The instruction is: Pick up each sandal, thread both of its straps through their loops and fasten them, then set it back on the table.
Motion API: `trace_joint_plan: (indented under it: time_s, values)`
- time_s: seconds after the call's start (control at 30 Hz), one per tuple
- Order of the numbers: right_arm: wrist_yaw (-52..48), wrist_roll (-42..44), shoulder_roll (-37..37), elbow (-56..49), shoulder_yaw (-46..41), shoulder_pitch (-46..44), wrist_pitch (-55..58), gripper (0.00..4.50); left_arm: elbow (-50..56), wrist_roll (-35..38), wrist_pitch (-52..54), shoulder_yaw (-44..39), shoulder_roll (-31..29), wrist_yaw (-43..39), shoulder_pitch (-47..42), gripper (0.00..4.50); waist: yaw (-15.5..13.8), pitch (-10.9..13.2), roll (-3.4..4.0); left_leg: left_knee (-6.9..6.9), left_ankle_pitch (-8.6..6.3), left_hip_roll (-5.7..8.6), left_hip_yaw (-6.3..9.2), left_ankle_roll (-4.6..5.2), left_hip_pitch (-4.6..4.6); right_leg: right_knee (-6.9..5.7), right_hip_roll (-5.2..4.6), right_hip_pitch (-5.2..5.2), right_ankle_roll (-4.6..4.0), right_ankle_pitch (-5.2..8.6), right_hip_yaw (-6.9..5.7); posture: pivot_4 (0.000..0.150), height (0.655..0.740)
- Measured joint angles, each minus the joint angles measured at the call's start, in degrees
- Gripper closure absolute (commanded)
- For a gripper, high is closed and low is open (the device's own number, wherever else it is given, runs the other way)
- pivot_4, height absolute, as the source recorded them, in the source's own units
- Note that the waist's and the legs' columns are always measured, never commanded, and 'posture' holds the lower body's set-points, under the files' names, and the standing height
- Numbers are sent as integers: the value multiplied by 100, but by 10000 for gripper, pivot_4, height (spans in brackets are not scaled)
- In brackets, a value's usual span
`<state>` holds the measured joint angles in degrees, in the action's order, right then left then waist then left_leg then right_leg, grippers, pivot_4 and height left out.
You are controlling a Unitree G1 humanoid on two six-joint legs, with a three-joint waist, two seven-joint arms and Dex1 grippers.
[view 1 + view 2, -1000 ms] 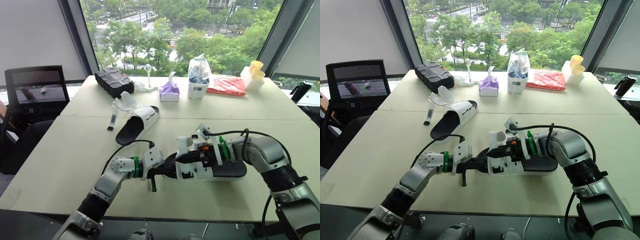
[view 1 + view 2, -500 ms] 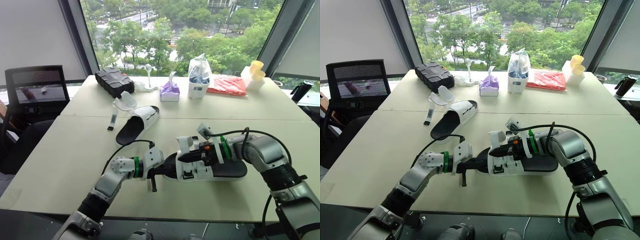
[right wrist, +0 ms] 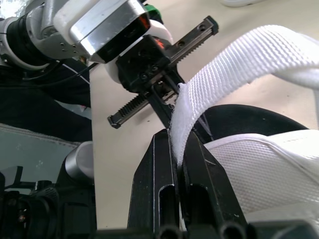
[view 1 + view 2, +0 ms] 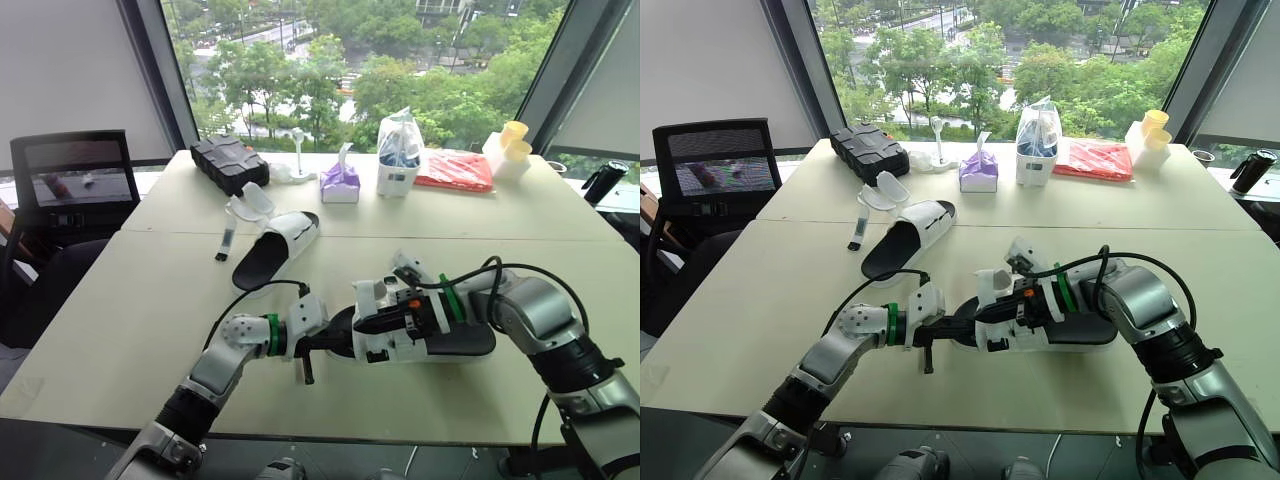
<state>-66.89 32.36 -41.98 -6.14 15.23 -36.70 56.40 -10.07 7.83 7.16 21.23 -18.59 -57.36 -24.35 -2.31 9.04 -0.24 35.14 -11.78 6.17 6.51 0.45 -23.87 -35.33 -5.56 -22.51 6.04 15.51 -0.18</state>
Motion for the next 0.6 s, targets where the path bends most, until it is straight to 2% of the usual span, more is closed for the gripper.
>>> trace_joint_plan:
  time_s: [0.6]
  values:
    - [106,-129,156,266,-13,-90,-151,44701,0,0,2,0,-5,2,-5,45000,4,0,0,0,0,0,0,0,0,-1,0,-1,0,0,0,1500,7400]
